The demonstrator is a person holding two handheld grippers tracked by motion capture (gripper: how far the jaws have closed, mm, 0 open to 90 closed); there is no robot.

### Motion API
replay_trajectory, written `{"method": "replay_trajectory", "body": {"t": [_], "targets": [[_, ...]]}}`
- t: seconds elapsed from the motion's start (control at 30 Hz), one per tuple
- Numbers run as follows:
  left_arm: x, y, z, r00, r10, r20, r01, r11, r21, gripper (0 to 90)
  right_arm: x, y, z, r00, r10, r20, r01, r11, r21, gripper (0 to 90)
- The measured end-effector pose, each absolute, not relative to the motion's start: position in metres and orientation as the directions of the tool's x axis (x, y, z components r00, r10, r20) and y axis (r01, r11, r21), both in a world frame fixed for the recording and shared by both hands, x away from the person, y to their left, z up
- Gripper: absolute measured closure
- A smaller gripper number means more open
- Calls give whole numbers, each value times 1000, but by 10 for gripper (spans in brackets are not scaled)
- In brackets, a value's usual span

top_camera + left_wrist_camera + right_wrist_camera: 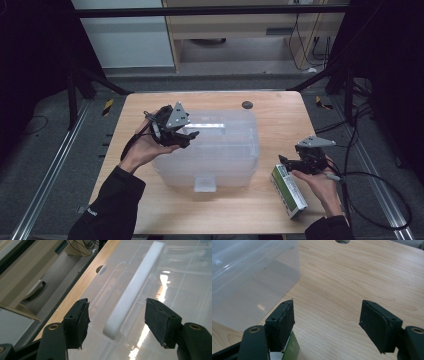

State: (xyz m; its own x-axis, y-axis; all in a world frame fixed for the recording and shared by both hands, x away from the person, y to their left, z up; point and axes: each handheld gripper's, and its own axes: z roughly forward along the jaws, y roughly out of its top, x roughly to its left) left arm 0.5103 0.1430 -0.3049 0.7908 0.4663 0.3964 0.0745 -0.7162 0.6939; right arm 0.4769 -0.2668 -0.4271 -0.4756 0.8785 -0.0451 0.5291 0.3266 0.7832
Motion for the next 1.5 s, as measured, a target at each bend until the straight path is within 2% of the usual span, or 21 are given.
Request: {"method": "replay_trajectory", "body": {"t": [0.6,0.93,1.5], "targets": [[520,131,-313,784,416,461,50,-782,621,419,477,-267,-427,-466,884,-40,520,310,796,323],[521,124,-312,780,388,492,32,-809,586,509,477,-272,-423,-436,900,-18,507,262,821,356],[517,117,-311,779,323,538,-2,-857,516,642,478,-271,-424,-442,897,-11,517,266,814,366]]}}
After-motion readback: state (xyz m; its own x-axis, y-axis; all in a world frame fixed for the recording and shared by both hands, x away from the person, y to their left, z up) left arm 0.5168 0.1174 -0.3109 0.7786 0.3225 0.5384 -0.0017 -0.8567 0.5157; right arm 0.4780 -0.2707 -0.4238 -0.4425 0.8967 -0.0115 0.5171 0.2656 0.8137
